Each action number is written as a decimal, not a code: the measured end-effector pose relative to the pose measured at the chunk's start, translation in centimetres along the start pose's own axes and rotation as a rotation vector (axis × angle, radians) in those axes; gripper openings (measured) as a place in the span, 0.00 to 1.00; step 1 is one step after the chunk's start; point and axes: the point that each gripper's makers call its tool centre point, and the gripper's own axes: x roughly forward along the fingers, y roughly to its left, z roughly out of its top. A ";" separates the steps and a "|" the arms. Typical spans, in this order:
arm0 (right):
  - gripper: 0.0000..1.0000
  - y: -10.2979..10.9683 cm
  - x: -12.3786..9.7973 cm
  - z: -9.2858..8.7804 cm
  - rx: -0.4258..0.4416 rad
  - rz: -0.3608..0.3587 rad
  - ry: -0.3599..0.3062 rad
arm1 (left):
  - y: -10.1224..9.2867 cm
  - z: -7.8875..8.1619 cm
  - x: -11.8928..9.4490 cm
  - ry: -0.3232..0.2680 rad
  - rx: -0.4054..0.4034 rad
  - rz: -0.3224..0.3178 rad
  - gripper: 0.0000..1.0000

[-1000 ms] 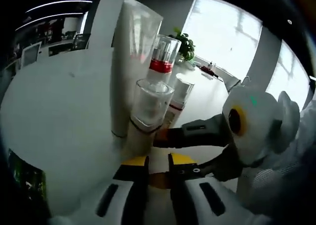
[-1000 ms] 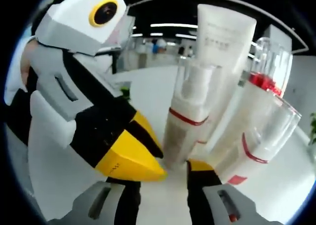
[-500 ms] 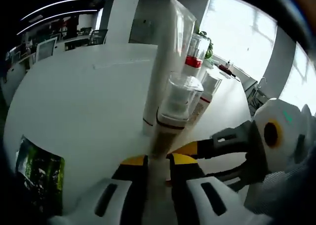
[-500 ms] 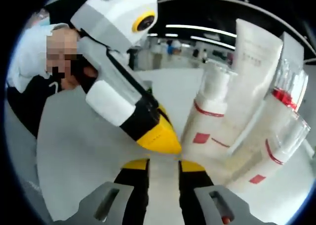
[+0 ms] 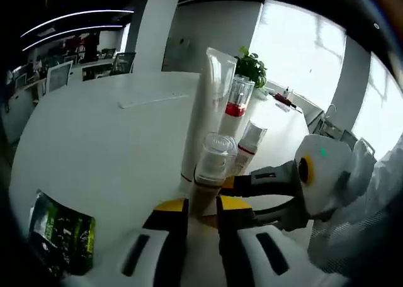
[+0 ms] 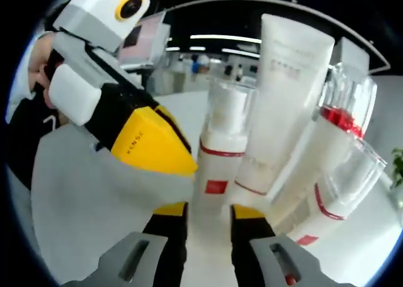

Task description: Arrange the skincare products in the storage area until every visible bottle or jar stands upright without overlapping.

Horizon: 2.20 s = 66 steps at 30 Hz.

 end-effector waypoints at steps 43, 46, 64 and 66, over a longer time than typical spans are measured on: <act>0.05 0.1 -3.3 -3.9 0.169 0.059 0.146 | -2.0 -4.4 0.9 0.132 0.059 -0.075 0.14; 0.05 -0.5 -3.5 -3.8 0.162 0.051 0.139 | -1.5 -4.2 0.6 0.119 0.111 -0.047 0.14; 0.09 0.7 -4.3 -1.9 0.164 0.123 0.146 | -0.1 -3.5 -1.4 0.122 0.209 0.047 0.18; 0.09 0.4 -4.6 -1.3 0.172 0.125 0.130 | 0.1 -2.9 -1.6 0.112 0.213 0.053 0.17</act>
